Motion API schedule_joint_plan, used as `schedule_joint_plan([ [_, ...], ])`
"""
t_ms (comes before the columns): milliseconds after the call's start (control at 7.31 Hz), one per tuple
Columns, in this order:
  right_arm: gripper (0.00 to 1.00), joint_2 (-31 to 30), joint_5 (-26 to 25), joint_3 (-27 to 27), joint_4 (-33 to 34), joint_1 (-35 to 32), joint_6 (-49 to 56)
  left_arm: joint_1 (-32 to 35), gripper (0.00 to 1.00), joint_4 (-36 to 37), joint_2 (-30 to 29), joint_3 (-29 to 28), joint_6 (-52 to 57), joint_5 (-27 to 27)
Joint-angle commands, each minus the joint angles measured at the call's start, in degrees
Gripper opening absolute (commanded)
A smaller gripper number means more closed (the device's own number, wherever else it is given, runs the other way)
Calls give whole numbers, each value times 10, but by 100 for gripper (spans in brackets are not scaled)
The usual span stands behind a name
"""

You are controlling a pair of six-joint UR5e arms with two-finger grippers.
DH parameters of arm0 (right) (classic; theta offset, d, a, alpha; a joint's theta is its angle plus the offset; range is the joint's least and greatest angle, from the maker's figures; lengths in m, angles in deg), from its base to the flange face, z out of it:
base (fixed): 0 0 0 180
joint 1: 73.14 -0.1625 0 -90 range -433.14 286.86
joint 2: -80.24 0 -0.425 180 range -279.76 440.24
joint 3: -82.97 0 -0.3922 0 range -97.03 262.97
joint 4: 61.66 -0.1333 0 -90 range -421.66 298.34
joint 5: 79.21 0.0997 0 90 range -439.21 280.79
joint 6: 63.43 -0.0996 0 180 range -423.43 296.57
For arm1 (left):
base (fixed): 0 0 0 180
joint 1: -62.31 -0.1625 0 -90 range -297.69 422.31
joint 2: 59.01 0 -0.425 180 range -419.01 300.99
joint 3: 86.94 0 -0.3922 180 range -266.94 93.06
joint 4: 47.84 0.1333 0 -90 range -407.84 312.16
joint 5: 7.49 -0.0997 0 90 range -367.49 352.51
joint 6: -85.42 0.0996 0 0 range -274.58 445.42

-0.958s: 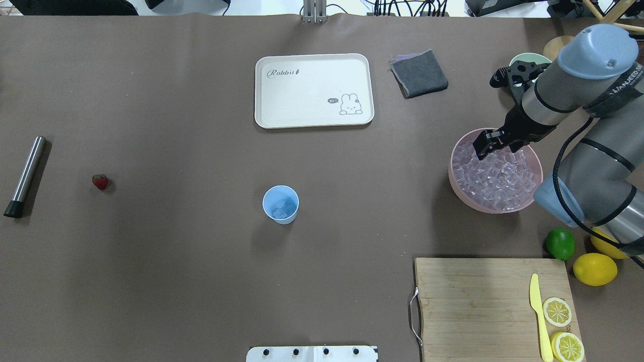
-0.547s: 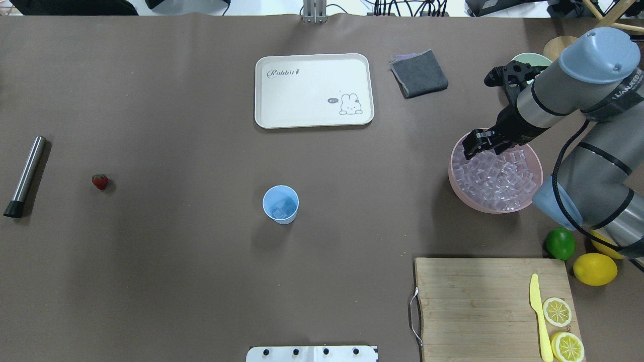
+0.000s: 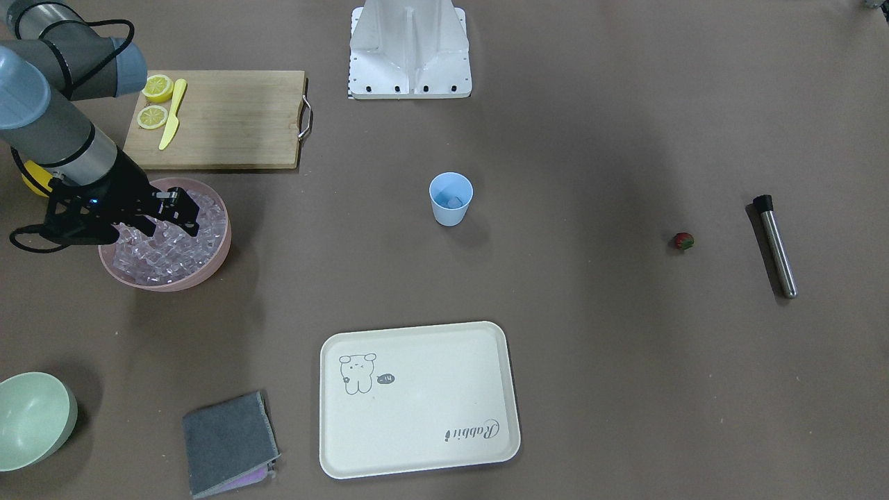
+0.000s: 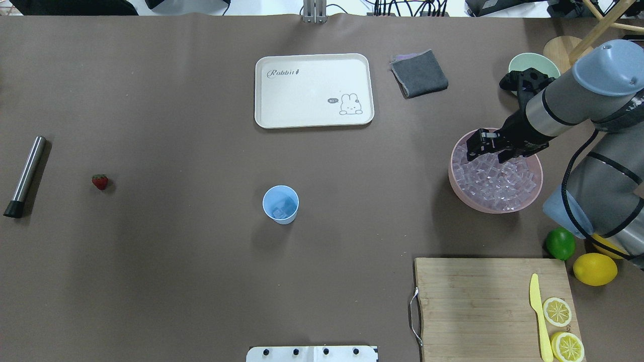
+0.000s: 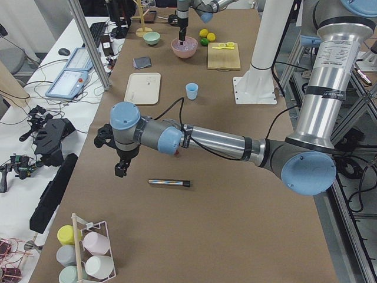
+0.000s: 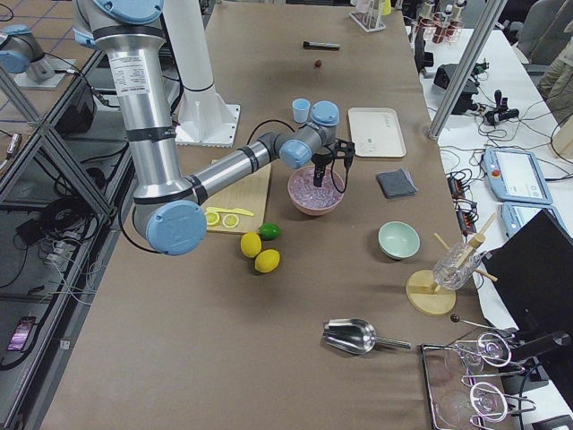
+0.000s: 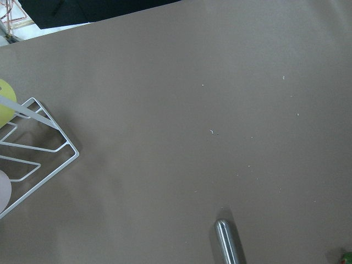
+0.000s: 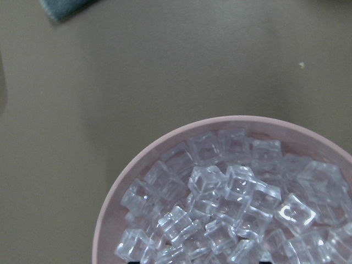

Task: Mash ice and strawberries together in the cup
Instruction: 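Lower the scoop into the ice cubes in the pink bowl, then push the scoop through the ice cubes to gather a scoopful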

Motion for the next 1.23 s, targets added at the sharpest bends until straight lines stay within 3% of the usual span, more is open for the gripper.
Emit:
schedule_joint_plan([
  [0, 82, -4, -49, -37, 5, -3, -251, 0, 98, 0, -9, 6, -1, -17],
  [137, 82, -5, -50, -39, 5, -1, -309, 0, 98, 0, -9, 6, 0, -17],
  [410, 82, -5, -126, -36, 6, 50, -446, 0, 98, 0, -8, 6, 2, -17],
  [547, 82, -2, -138, -35, 24, 69, -461, 0, 98, 0, -8, 6, 3, -17],
  [1095, 80, 81, -164, -43, 148, 105, -546, 0, 98, 0, -22, 6, 3, -30],
])
